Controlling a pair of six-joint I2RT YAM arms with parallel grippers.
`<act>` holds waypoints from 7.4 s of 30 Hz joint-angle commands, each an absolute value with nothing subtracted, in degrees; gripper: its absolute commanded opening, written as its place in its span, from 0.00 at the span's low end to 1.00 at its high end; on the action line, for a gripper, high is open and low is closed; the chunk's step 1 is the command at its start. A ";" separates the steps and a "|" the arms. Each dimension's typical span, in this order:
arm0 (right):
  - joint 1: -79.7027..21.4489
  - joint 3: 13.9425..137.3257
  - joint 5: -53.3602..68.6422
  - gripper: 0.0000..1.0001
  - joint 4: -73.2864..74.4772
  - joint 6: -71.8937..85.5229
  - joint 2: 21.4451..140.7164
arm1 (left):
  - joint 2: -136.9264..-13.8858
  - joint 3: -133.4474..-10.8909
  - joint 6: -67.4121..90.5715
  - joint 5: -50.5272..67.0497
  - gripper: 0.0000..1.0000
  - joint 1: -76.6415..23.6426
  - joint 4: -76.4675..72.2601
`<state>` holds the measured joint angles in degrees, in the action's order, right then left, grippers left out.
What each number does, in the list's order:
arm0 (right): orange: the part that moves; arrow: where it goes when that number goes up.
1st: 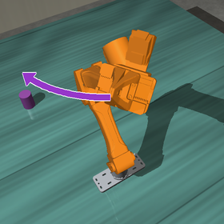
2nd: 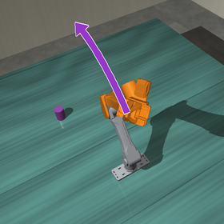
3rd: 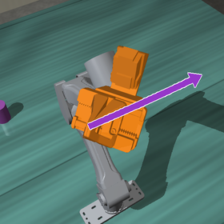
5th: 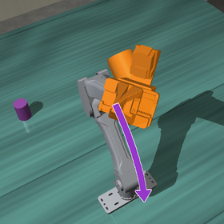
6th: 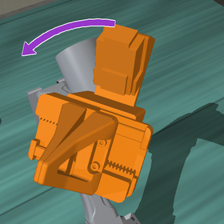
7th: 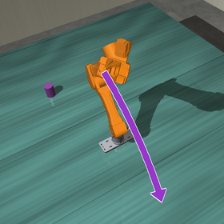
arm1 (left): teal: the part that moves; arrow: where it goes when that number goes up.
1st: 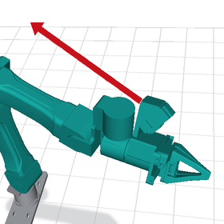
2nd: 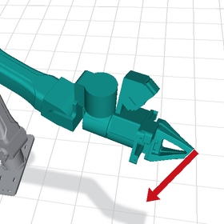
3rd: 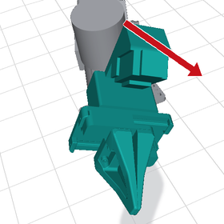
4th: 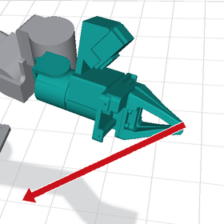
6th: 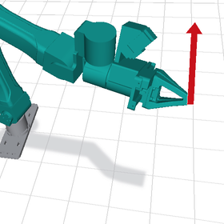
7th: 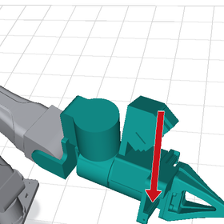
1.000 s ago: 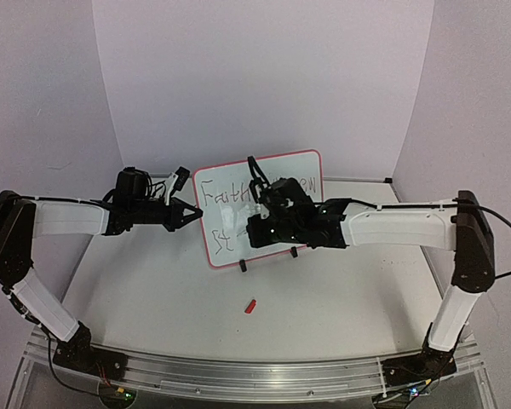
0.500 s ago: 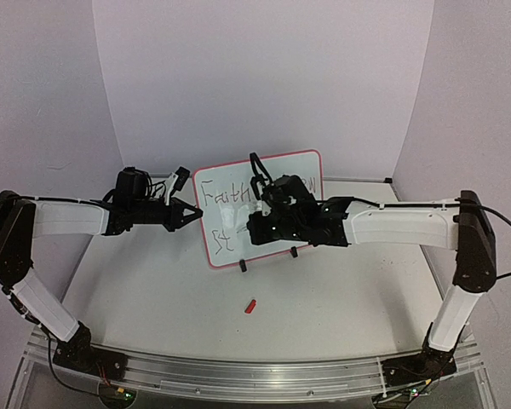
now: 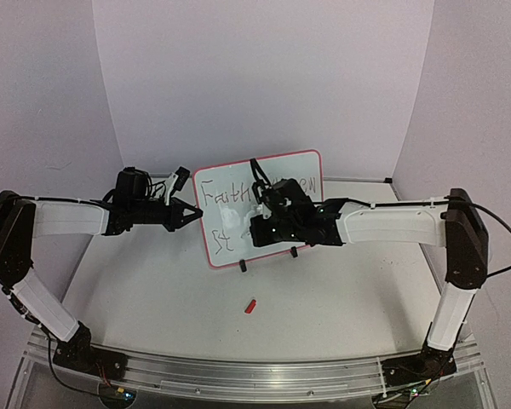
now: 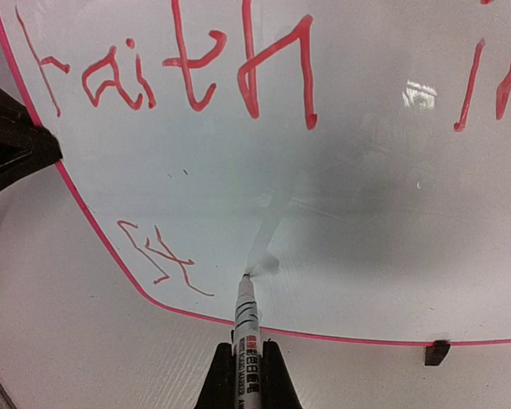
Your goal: Write a sentence on the whiteboard
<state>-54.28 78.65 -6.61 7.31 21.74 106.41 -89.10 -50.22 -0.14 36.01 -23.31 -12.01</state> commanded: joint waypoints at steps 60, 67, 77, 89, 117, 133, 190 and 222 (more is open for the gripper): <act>-54.00 81.08 -9.33 0.00 6.92 19.44 105.71 | -89.49 -50.49 -3.98 32.52 0.00 -23.24 -10.28; -53.99 79.94 -8.26 0.00 7.62 20.58 107.28 | -89.47 -50.54 -4.01 32.54 0.00 -23.25 -10.28; -54.01 79.11 -7.30 0.00 8.17 21.56 107.87 | -89.56 -50.53 -3.96 32.53 0.00 -23.29 -10.29; -54.00 78.09 -8.17 0.00 9.04 21.88 108.62 | -89.62 -50.53 -4.00 32.56 0.00 -23.26 -10.41; -54.01 77.15 -10.16 0.00 10.04 21.50 99.35 | -89.56 -50.48 -3.98 32.53 0.00 -23.25 -10.42; -53.99 82.16 -9.60 0.00 9.03 19.73 105.46 | -89.47 -50.43 -4.00 32.60 0.00 -23.20 -10.37; -54.05 79.27 -14.79 0.00 9.99 22.52 103.86 | -89.74 -50.54 -3.96 32.69 0.00 -23.20 -10.46; -53.88 75.67 -14.43 0.00 9.49 23.69 98.26 | -89.17 -50.36 -3.87 32.61 0.00 -23.21 -10.37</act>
